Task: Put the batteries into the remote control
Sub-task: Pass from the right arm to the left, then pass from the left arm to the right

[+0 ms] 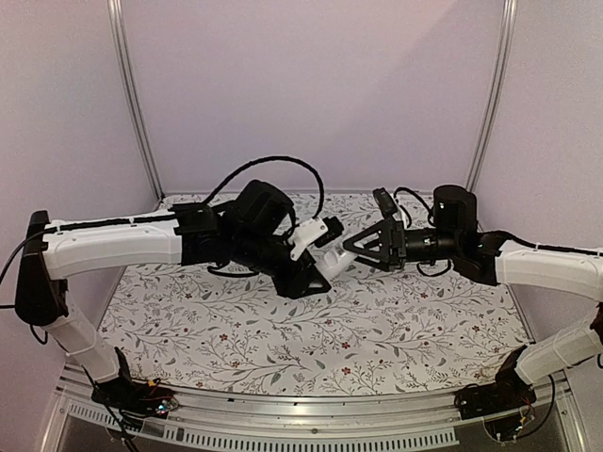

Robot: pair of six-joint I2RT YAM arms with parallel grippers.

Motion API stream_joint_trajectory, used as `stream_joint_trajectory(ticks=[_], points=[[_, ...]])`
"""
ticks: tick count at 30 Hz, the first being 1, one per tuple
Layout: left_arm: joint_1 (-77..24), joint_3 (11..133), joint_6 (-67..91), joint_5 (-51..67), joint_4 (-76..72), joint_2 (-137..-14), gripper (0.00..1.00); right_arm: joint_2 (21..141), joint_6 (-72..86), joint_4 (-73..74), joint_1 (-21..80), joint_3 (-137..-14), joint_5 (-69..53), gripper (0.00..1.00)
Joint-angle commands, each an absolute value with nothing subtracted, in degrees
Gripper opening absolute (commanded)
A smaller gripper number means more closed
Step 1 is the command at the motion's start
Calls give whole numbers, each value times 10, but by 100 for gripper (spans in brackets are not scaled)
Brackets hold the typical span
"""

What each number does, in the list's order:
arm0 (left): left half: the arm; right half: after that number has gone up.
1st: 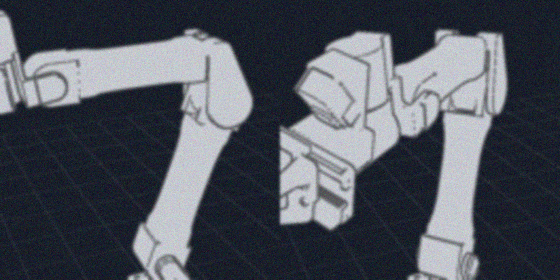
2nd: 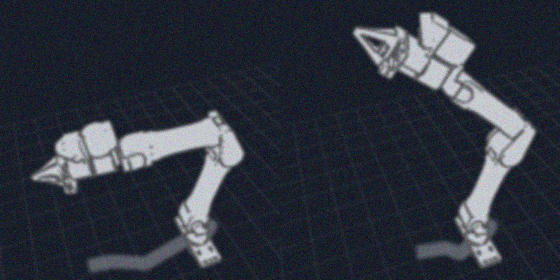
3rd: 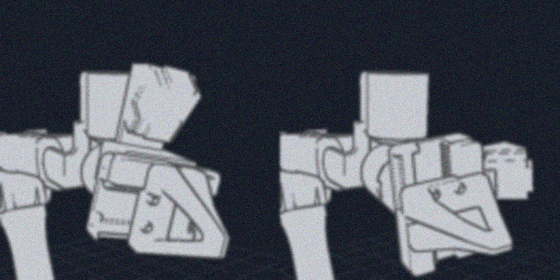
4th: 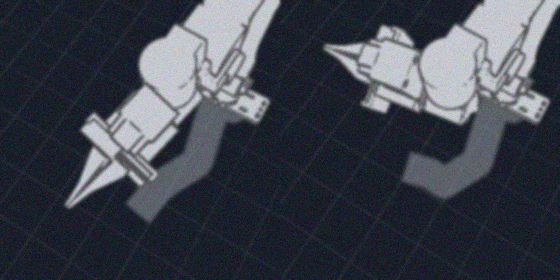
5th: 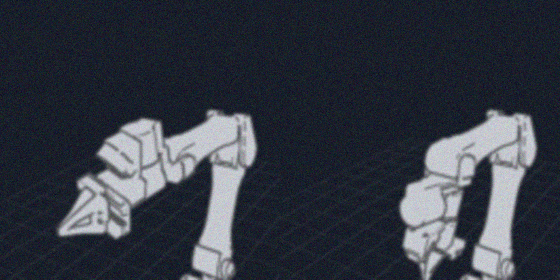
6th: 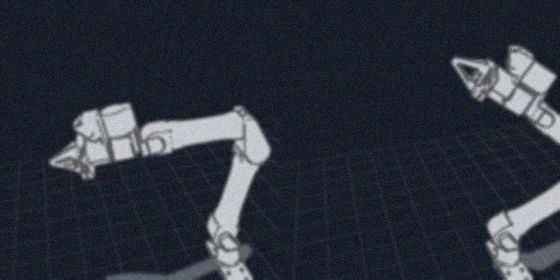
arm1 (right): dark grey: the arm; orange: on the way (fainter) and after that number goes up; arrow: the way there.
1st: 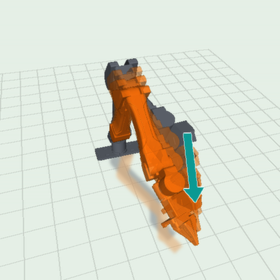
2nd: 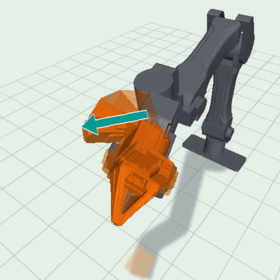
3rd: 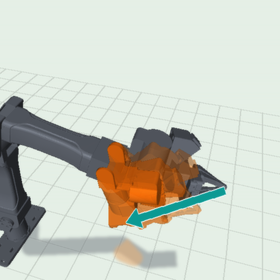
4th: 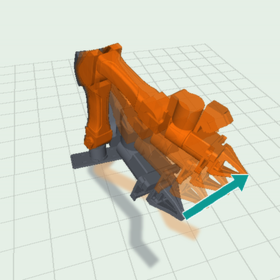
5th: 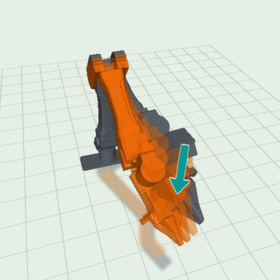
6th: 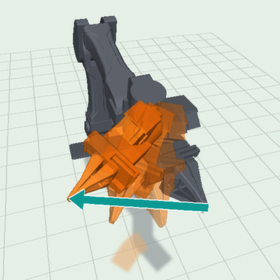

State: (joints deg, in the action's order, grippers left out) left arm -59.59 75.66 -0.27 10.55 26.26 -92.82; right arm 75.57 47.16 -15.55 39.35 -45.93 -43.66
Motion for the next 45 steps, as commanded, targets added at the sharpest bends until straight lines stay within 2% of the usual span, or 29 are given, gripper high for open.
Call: stream_joint_trajectory(ticks=[1, 8, 13, 17, 29, 36, 39, 42, 45], points=[[-565, 711, 49, 241, 134, -861, 25, 712, 384, -146, 395, -485, -452, 83], [-563, 690, 95, 352, 41, -827, 25, 673, 294, -138, 408, -536, -471, 93], [-564, 677, 143, 397, -49, -827, 25, 674, 264, -138, 421, -573, -479, 95], [-564, 679, 151, 392, -63, -830, 26, 682, 259, -139, 447, -593, -481, 94], [-563, 681, 167, 413, -82, -850, 26, 711, 252, -140, 470, -628, -505, 74], [-560, 678, 173, 415, -90, -852, 26, 720, 254, -141, 469, -635, -517, 52], [-558, 675, 177, 414, -92, -851, 26, 721, 254, -140, 469, -637, -517, 46], [-554, 668, 181, 405, -91, -846, 39, 724, 259, -135, 470, -639, -510, 30], [-546, 656, 182, 380, -79, -829, 67, 728, 258, -117, 470, -643, -499, 22]])
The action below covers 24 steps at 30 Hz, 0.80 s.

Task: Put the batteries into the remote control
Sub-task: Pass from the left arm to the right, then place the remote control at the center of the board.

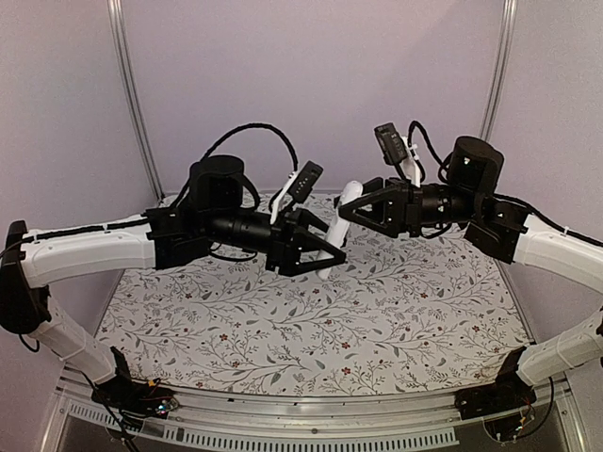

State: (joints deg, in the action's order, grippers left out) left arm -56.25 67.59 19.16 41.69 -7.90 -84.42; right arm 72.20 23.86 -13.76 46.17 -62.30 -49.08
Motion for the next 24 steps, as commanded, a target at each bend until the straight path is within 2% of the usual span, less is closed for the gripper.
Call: stream_joint_trajectory(ticks=[1, 3, 4, 9, 15, 18, 24], points=[[-541, 650, 179, 368, -72, -819, 75, 730, 256, -104, 469, -646, -494, 21], [-529, 637, 177, 340, -56, -794, 94, 735, 244, -65, 468, -655, -477, 20], [-520, 628, 176, 326, -43, -779, 99, 737, 231, -26, 469, -665, -464, 20], [-469, 587, 183, 190, 35, -702, 99, 783, 173, 160, 468, -725, -363, 17], [-414, 567, 205, 64, 116, -669, 99, 908, 146, 344, 471, -828, -267, 17], [-393, 555, 220, 36, 130, -663, 100, 985, 108, 459, 480, -910, -209, 19], [-371, 538, 231, 40, 135, -664, 100, 1119, 69, 553, 487, -1014, -123, 21]])
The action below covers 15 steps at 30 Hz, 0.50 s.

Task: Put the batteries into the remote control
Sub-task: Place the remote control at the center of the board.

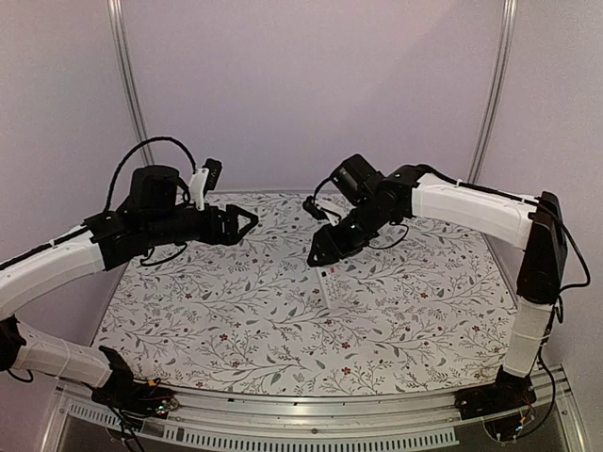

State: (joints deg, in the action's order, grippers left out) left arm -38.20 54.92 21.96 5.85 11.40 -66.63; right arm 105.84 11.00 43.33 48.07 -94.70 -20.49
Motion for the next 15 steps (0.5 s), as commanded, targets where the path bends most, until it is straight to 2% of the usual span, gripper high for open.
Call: stream_joint_trajectory(ticks=[1, 9, 15], points=[[-371, 536, 232, 42, 134, -666, 99, 1146, 62, 574, 486, -1041, -116, 21], [-369, 536, 224, 46, 139, -676, 100, 1320, 19, 701, 489, -1242, -28, 22], [-369, 531, 222, 45, 137, -681, 100, 1409, 6, 733, 489, -1311, -6, 26]])
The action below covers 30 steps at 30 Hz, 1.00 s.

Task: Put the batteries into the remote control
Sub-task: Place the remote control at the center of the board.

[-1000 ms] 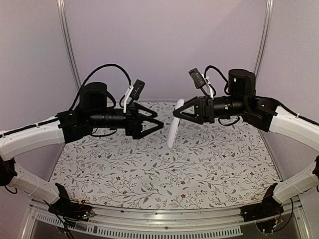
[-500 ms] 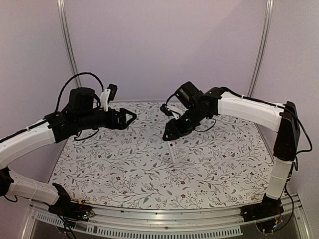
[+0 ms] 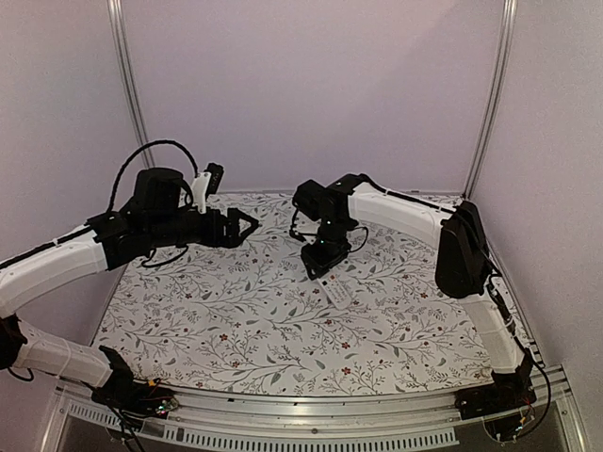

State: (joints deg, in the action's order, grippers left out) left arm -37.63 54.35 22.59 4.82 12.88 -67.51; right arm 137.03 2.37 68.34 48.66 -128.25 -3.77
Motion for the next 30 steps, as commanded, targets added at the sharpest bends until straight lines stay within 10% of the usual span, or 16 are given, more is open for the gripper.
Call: stream_joint_trajectory(ticks=[1, 30], points=[[-369, 530, 222, 46, 134, -680, 100, 1418, 6, 731, 489, -1315, -6, 27], [-369, 534, 217, 40, 139, -685, 100, 1457, 15, 686, 481, -1325, -31, 68]])
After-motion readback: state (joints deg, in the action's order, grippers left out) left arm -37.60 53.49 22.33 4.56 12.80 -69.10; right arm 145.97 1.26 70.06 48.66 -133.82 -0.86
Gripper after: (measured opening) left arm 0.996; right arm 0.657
